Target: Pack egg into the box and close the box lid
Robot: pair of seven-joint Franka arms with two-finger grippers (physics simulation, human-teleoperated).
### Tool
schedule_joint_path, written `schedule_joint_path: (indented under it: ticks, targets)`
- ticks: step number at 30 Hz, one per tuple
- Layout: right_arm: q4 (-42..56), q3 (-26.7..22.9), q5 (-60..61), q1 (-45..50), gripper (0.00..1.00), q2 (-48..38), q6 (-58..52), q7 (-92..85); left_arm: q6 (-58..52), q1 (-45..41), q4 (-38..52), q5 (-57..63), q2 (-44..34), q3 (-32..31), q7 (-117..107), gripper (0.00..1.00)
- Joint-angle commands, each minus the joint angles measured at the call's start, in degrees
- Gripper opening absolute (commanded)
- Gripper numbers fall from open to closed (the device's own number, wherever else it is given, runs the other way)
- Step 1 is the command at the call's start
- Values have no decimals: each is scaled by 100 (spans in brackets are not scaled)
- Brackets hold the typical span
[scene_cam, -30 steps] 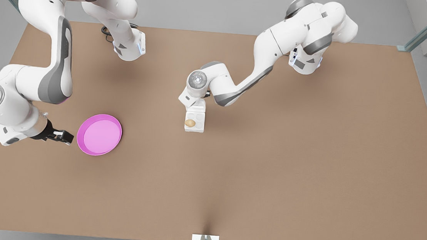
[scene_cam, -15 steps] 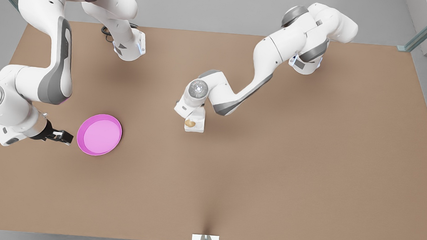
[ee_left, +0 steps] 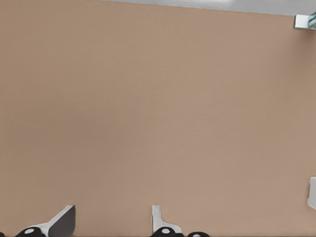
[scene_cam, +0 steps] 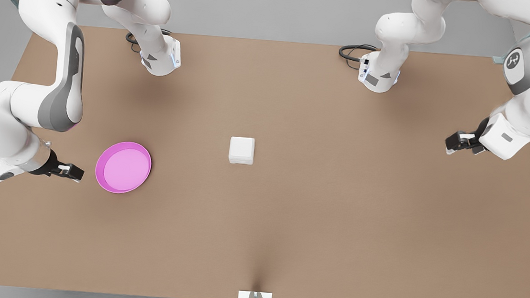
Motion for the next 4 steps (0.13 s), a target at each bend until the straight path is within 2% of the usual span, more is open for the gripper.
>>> schedule_joint_path:
  ticks: [1, 4]
  targets:
    - [0, 0, 9, 0, 100, 0, 0, 0, 5, 31, 0, 19, 15, 0, 1, 100]
    - [0, 0, 9, 0, 100, 0, -9, -9, -3, 31, 0, 19, 7, 0, 10, 100]
